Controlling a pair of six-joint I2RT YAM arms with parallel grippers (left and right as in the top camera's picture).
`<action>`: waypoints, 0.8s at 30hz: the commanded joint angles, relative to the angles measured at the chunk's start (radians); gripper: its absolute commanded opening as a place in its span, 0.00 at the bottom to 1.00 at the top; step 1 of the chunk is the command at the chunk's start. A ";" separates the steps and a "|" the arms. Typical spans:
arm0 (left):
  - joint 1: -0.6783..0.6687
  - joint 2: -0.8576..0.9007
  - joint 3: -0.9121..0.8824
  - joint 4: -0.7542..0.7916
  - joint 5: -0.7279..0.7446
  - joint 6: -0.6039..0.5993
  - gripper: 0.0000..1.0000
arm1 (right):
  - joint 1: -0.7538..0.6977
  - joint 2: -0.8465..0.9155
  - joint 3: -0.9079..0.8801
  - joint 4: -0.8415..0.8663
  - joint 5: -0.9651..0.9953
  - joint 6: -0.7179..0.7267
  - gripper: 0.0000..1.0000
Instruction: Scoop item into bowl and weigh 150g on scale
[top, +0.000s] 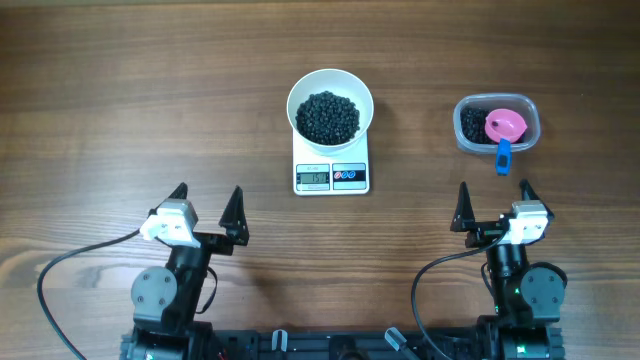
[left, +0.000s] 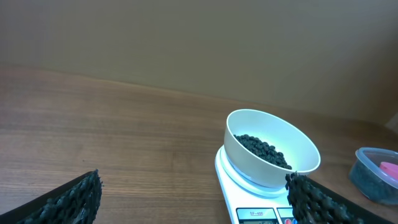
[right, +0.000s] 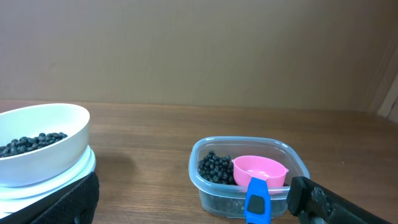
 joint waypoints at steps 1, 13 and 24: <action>0.005 -0.050 -0.042 0.019 -0.007 -0.013 1.00 | 0.004 -0.012 -0.001 0.002 -0.004 -0.002 1.00; 0.029 -0.110 -0.109 0.085 -0.013 -0.017 1.00 | 0.004 -0.012 -0.001 0.002 -0.004 -0.002 1.00; 0.051 -0.110 -0.138 0.040 -0.040 -0.069 1.00 | 0.004 -0.012 -0.001 0.002 -0.004 -0.002 1.00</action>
